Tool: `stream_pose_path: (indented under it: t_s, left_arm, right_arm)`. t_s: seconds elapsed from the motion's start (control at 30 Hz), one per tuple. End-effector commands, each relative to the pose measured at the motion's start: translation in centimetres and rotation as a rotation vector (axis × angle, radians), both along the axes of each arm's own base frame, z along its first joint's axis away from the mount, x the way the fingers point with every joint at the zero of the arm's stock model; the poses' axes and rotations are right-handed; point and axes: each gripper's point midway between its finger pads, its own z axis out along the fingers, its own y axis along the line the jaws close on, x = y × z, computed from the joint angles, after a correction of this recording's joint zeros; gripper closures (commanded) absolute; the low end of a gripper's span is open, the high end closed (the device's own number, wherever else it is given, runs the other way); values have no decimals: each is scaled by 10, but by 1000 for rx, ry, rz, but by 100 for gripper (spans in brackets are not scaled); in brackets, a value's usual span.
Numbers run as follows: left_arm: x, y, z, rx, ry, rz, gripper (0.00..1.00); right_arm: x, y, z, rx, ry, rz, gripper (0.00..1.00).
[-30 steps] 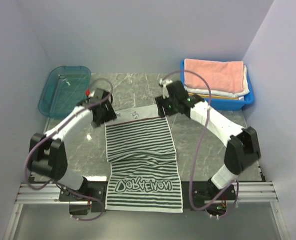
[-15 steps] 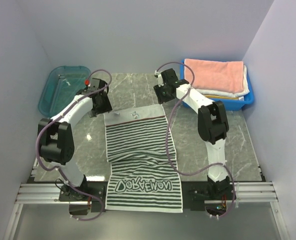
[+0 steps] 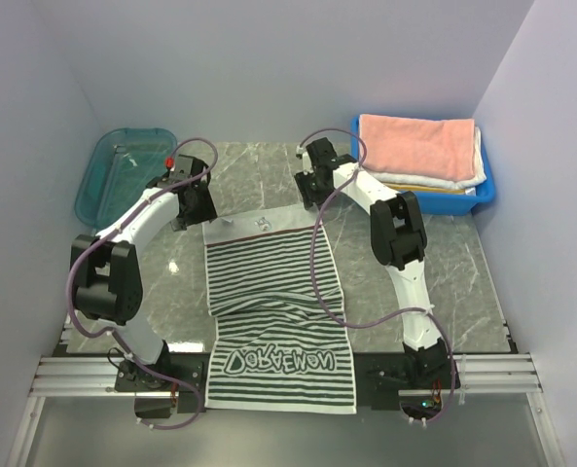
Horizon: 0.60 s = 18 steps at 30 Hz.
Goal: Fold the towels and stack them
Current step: Fold the towel
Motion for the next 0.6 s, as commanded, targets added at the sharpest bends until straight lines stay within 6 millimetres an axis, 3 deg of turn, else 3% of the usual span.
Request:
stream_pose_path:
  t_s: [0.0, 0.23, 0.43, 0.57]
  left_arm:
    - [2, 4, 13, 14, -40, -11, 29]
    - [2, 4, 12, 15, -40, -12, 29]
    - [3, 5, 6, 24, -25, -13, 29]
    - [2, 4, -2, 24, -7, -15, 29]
  right_arm:
    - [1, 4, 6, 20, 21, -26, 45]
    - [-20, -1, -25, -14, 115, -89, 46]
    - [-26, -3, -31, -69, 103, -111, 46]
    - [-26, -2, -31, -66, 111, -111, 55]
